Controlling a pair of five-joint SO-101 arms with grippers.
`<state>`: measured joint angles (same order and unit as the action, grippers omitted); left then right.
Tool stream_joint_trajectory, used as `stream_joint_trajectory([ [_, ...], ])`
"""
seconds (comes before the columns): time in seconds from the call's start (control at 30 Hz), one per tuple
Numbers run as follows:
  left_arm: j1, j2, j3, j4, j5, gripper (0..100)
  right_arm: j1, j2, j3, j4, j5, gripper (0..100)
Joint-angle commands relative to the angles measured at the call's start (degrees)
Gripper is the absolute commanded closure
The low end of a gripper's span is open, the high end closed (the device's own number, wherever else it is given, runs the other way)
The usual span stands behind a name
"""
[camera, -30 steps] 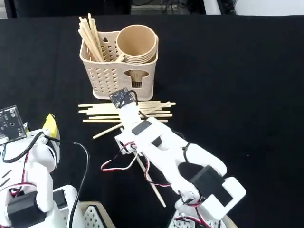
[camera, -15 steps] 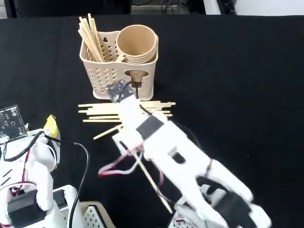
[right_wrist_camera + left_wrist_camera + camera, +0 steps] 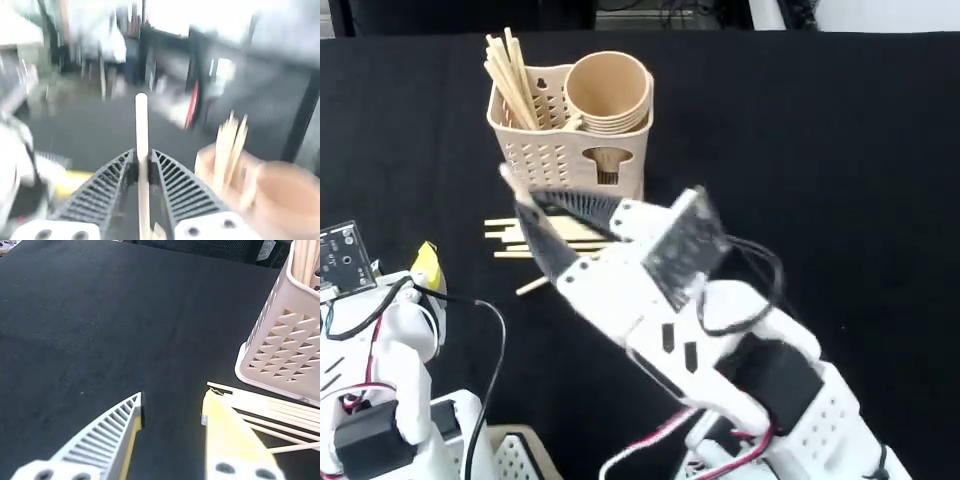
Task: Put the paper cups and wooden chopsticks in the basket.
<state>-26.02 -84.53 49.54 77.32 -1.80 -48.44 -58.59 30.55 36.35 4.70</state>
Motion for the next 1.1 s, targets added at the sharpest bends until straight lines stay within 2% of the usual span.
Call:
stream_joint_trajectory([
  [0.0, 0.1, -0.2, 0.0, -0.2, 0.1, 80, 3.2, 1.8, -2.9, -22.8, -1.2, 98.6],
  [0.07, 1.5, -0.2, 0.0, -0.2, 0.1, 80, 5.4, 6.1, -2.5, -34.5, -1.7, 98.6],
  [0.27, 2.2, -0.2, 0.2, 0.0, -0.2, 80, 11.4, 25.5, -2.7, -64.7, 4.8, 98.6],
  [0.4, 2.2, -0.3, 0.8, -0.3, -0.2, 80, 11.7, 37.1, -2.9, -77.3, 7.8, 98.6],
  [0.7, 2.3, -0.3, 1.1, -0.2, 0.1, 80, 17.1, 56.5, -8.2, -83.5, 8.0, 98.6],
  [0.9, 2.3, -0.3, 2.1, -1.1, 0.1, 80, 17.4, 64.0, -8.0, -83.3, 4.9, 98.2],
  [1.07, 2.3, -0.3, 2.4, -1.1, -0.1, 80, 17.2, 66.5, -8.2, -79.0, 4.8, 98.2],
])
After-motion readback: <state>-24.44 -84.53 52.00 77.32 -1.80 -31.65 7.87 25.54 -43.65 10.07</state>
